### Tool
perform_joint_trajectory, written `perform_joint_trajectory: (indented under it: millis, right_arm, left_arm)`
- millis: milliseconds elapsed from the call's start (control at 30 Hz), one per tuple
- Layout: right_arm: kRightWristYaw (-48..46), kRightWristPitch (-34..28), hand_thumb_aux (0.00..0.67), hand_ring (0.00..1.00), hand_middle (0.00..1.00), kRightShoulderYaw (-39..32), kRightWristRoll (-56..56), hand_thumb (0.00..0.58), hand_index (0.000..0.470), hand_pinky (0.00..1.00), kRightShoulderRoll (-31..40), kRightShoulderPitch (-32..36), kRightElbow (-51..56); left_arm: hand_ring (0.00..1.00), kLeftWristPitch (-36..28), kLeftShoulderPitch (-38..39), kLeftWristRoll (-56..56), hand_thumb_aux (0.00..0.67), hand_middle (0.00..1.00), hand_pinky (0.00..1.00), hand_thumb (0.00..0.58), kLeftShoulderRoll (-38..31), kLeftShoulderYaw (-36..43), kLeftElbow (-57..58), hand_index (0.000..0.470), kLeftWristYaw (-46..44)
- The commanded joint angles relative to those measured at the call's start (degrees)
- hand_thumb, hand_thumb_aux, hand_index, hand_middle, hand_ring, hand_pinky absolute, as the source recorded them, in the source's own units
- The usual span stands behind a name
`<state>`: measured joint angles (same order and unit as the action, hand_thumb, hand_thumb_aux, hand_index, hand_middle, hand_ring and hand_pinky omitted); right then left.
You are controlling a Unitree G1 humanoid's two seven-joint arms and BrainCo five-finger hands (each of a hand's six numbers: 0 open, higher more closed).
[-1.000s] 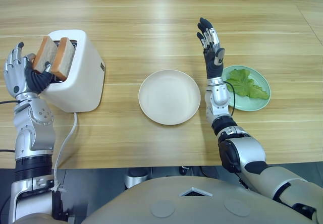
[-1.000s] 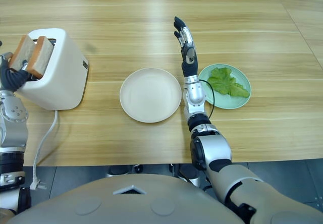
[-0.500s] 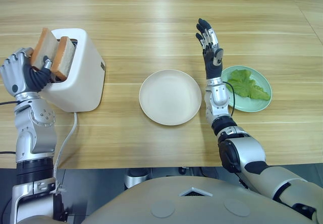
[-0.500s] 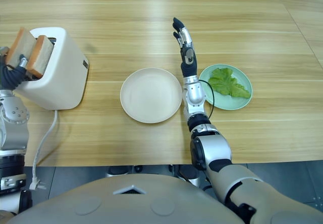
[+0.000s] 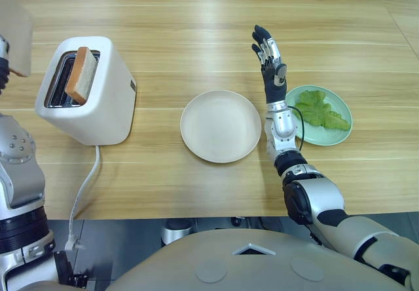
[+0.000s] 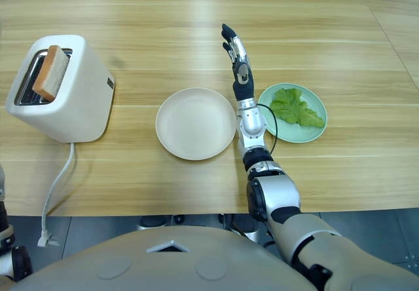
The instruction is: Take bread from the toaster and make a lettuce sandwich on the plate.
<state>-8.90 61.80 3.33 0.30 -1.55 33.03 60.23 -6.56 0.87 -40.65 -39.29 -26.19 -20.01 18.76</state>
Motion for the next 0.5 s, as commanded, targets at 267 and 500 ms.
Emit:
perform_joint_trajectory:
  millis: [267,500]
  right_arm:
    - [3.5,-0.1,0.000,0.00,0.00,2.6,0.9,0.000,0.000,0.00,1.5,2.8,2.0]
    - [5.7,-0.4,0.000,0.00,0.00,4.8,1.4,0.000,0.000,0.00,2.3,4.6,3.6]
  left_arm:
    - [1.00,9.1,-13.4,19.6,0.670,1.00,1.00,0.580,8.1,18.9,-0.9,0.460,-18.7]
    - [1.00,10.9,-17.1,36.3,0.670,1.00,1.00,0.580,12.3,30.1,9.0,0.460,-39.7]
